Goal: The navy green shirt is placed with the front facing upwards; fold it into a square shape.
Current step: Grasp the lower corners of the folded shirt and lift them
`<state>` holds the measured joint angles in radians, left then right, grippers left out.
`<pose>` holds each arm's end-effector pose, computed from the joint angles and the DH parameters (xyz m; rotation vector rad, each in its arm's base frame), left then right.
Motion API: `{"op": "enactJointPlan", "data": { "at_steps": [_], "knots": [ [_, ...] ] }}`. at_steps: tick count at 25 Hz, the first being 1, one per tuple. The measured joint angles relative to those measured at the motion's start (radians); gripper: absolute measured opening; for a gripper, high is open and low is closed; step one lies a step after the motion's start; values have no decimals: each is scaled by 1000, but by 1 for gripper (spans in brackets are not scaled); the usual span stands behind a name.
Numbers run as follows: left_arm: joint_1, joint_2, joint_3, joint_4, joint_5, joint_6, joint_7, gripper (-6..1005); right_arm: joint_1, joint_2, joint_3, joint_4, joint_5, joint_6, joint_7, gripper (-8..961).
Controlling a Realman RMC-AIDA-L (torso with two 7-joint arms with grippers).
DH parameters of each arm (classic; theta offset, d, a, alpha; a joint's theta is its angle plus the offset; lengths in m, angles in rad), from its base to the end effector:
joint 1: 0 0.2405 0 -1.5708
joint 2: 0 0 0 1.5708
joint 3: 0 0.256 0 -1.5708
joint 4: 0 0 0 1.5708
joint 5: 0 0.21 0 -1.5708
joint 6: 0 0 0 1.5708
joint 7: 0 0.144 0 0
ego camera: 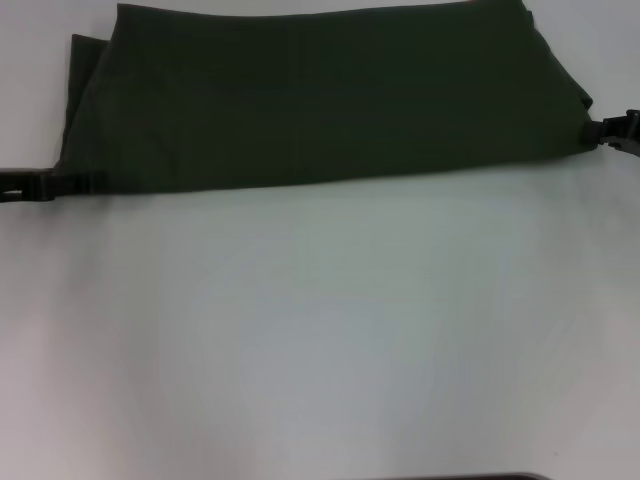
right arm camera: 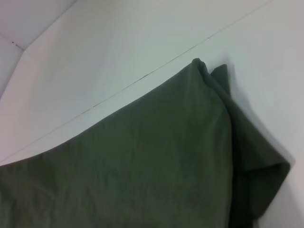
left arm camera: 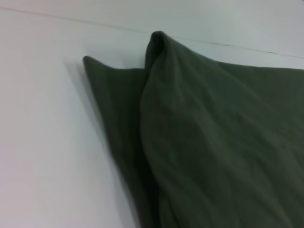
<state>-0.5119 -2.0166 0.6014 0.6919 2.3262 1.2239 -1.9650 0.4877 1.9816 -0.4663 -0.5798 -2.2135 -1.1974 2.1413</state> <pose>-0.3471 0.3491 0.0380 -2.2166 -1.3722 -0.2693 0.3669 0.3421 0.0515 -1.8854 1.7059 0.5751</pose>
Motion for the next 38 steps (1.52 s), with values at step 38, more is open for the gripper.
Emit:
{"op": "enactJointPlan", "data": {
  "at_steps": [38],
  "knots": [
    [-12,-6,-3,10,2,-33,14,523,5,0,0,0,1,1,0,9]
  ]
}}
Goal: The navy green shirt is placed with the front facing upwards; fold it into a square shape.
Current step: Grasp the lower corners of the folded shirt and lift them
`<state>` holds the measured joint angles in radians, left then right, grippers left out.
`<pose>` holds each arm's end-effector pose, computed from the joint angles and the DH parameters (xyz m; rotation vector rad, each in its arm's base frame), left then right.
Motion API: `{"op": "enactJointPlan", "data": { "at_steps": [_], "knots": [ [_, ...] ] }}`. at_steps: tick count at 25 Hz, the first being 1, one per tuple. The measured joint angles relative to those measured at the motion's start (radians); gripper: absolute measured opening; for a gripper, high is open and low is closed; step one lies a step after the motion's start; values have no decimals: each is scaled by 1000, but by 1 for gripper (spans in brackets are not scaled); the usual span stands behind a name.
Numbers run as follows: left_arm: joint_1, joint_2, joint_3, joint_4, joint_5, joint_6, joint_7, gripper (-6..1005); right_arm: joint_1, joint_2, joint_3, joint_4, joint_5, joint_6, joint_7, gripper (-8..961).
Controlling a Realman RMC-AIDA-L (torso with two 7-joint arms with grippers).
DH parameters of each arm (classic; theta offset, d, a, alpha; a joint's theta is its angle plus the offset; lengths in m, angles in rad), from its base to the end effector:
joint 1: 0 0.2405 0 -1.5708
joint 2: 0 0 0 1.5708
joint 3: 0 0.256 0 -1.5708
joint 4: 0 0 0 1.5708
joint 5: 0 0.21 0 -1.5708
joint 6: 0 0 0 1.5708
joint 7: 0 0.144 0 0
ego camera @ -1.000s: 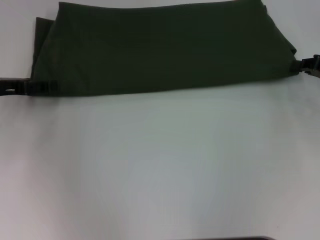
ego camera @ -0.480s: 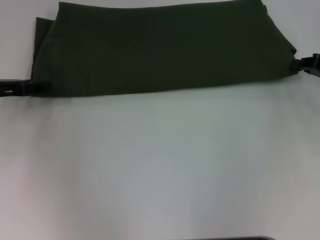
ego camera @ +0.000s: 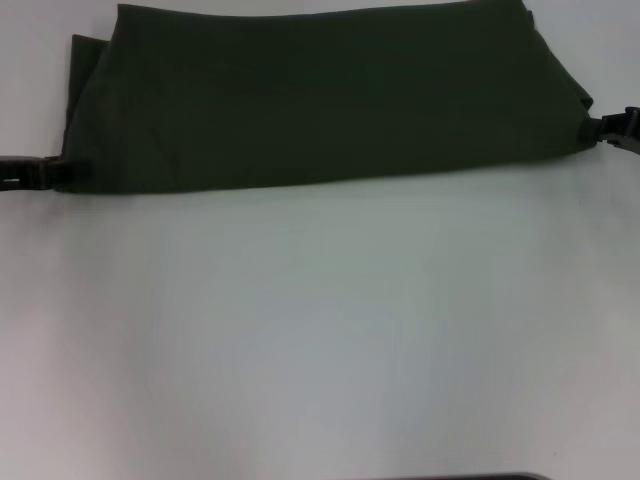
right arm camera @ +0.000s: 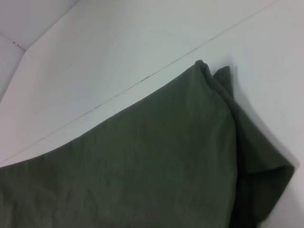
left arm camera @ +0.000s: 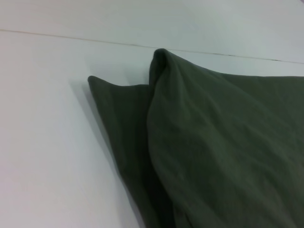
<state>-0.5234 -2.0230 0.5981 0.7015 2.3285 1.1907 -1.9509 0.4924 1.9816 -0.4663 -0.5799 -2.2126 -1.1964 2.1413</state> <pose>-0.3447 0.3565 0.0398 -2.2023 -1.3274 -0.2624 0.3653 0.3440 0.0516 -1.8886 1.7013 0.5777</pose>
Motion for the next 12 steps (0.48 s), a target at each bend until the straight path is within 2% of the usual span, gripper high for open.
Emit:
{"op": "enactJointPlan", "data": {
  "at_steps": [2,12],
  "knots": [
    [0,2,1,0,0,1,-2,475,0,0,0,0,0,0,0,9],
    [-10,3,7,-5,24,3,-6,83,0,0,0,0,1,0,-1,10]
  ]
}}
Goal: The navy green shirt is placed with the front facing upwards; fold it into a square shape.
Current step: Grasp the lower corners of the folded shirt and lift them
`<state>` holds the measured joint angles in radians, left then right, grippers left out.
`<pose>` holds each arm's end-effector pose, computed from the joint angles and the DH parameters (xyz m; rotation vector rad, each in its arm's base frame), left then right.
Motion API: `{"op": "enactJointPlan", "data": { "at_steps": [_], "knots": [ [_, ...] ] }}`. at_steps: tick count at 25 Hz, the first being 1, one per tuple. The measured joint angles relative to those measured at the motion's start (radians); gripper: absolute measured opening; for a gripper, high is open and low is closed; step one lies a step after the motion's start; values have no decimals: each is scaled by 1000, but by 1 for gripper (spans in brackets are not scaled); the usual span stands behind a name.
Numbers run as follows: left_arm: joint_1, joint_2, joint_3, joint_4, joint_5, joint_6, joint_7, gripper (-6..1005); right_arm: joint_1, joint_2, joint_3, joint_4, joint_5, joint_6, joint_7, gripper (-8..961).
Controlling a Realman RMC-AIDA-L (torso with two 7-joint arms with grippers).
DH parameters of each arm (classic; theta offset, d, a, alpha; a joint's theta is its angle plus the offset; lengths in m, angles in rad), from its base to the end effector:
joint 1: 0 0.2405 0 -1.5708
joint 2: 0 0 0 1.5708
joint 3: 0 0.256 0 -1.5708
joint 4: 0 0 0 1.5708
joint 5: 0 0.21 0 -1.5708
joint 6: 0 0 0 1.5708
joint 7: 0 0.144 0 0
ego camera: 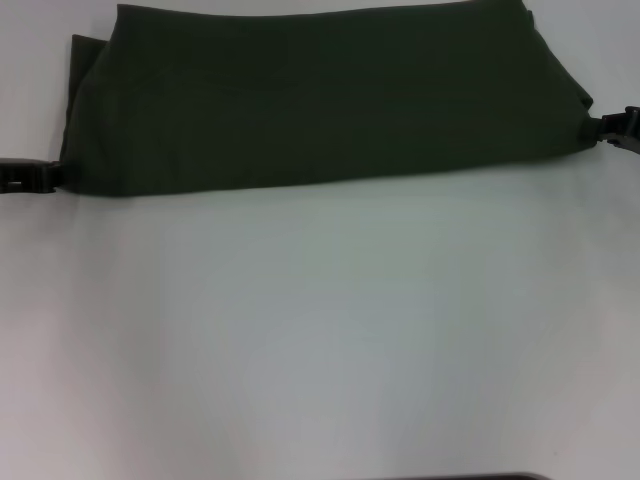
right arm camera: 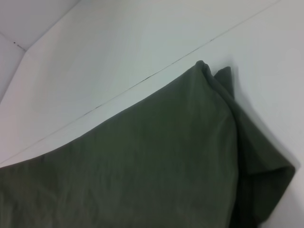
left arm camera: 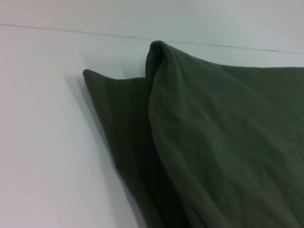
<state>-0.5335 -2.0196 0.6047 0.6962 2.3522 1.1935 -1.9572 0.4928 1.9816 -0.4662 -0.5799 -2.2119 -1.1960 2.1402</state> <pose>-0.3439 0.3575 0.0384 -2.2202 -1.3253 -0.2309 0.3652 0.3442 0.0517 -1.8891 1.6996 0.5783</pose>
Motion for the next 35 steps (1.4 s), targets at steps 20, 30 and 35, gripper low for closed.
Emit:
{"op": "enactJointPlan", "data": {
  "at_steps": [20,30,35],
  "knots": [
    [73,22,-22,92,-2,227,23,23,-92,0,99,-5,16,-157,-151,10],
    [144,37,-27,102,-3,342,75,48,-199,8,146,-76,17,-309,-193,9],
    [178,33,-29,129,-1,424,97,60,-257,9,156,-76,15,-374,-242,10]
  ]
}}
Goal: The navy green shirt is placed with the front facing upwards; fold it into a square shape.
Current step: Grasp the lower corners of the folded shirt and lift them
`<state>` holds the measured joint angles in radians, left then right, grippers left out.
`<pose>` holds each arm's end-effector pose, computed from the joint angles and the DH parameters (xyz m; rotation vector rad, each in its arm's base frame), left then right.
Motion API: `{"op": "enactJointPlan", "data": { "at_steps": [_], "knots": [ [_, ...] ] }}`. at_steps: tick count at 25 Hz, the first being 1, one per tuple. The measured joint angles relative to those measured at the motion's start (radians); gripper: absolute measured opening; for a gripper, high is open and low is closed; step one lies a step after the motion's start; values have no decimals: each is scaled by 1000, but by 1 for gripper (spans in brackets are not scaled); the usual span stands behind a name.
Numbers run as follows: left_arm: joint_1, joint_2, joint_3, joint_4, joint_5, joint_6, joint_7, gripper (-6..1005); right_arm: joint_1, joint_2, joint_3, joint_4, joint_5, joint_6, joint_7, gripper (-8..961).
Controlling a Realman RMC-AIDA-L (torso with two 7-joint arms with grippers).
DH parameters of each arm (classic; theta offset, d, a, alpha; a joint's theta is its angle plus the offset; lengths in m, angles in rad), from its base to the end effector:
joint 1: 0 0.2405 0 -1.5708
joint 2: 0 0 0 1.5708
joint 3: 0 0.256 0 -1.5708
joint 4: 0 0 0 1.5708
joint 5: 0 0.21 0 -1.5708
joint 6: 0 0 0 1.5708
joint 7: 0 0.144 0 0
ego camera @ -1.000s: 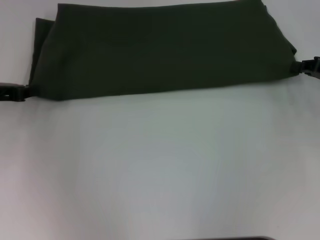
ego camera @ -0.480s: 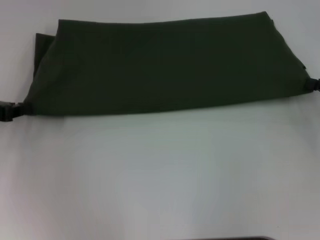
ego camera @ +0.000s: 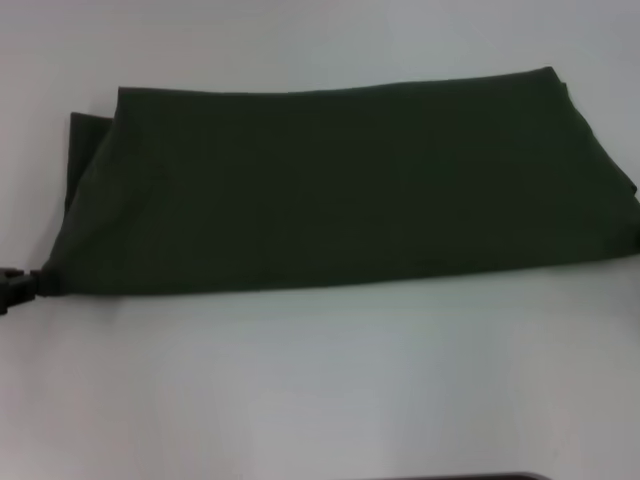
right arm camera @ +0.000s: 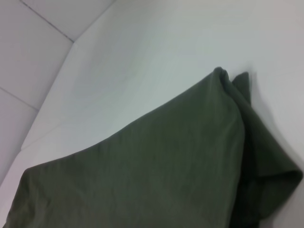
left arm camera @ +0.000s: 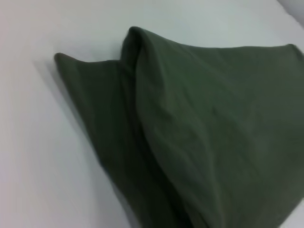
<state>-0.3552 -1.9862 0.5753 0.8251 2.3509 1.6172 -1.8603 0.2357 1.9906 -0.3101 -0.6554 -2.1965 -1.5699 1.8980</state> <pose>-0.3612 0.2723 0.0626 -2.4639 -1.3983 -0.2473 0.3995 0.2295 0.0680 -1.9947 1.6804 0.7058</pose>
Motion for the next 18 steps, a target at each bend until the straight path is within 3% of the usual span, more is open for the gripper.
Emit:
{"op": "enactJointPlan", "data": {
  "at_steps": [10,18],
  "knots": [
    [45,-3,-46,6,4,149,68,84,-93,25,26,8,-6,-65,-83,9],
    [77,-5,-48,0,4,189,93,104,-134,30,49,10,-9,-76,-101,10]
  ]
}}
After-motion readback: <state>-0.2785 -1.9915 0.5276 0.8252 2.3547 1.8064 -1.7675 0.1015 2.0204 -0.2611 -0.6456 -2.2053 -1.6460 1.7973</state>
